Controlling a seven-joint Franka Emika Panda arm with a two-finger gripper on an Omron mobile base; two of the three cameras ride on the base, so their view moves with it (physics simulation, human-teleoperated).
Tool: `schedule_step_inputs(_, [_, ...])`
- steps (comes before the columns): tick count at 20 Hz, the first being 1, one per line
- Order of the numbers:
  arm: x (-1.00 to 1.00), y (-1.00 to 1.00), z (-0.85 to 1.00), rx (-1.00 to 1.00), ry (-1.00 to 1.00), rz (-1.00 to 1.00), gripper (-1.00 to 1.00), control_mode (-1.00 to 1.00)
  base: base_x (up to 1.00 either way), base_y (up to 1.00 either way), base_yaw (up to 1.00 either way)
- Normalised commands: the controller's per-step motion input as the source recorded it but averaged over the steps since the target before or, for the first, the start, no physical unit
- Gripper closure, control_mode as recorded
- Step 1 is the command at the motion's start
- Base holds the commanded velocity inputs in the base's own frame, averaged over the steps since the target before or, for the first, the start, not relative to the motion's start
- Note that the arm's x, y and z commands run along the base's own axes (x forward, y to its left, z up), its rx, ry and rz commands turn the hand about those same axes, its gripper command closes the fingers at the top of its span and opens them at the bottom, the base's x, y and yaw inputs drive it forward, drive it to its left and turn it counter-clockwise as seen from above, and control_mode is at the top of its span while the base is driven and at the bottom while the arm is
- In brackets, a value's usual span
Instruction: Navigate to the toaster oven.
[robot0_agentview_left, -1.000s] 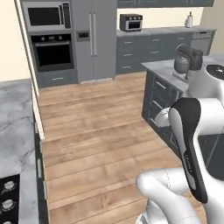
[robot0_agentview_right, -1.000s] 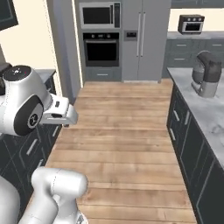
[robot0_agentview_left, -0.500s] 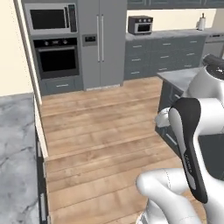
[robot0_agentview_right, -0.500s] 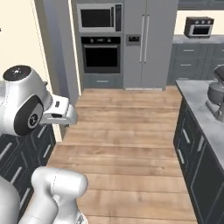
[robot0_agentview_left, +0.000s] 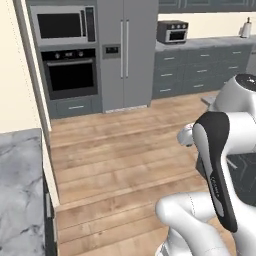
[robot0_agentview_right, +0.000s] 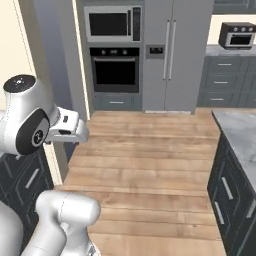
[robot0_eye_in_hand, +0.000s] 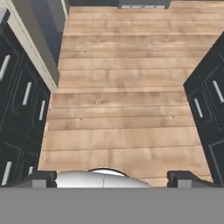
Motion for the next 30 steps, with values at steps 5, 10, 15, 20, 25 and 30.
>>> schedule_step_inputs(5, [0.00,0.00,0.00,0.00,0.00,0.00,-1.00,1.00,1.00,0.00,0.03])
schedule_step_inputs(10, [0.00,0.00,0.00,0.00,0.00,0.00,-1.00,1.00,1.00,-0.01,0.03])
schedule_step_inputs(15, [0.00,0.00,0.00,0.00,0.00,0.00,-1.00,1.00,1.00,-0.06,0.03])
schedule_step_inputs(20, [0.00,0.00,0.00,0.00,0.00,0.00,-1.00,1.00,1.00,-0.07,0.03])
schedule_step_inputs(25, [0.00,0.00,0.00,0.00,0.00,0.00,-1.00,1.00,1.00,-0.06,0.03])
schedule_step_inputs(30, [0.00,0.00,0.00,0.00,0.00,0.00,-1.00,1.00,1.00,-0.05,0.04])
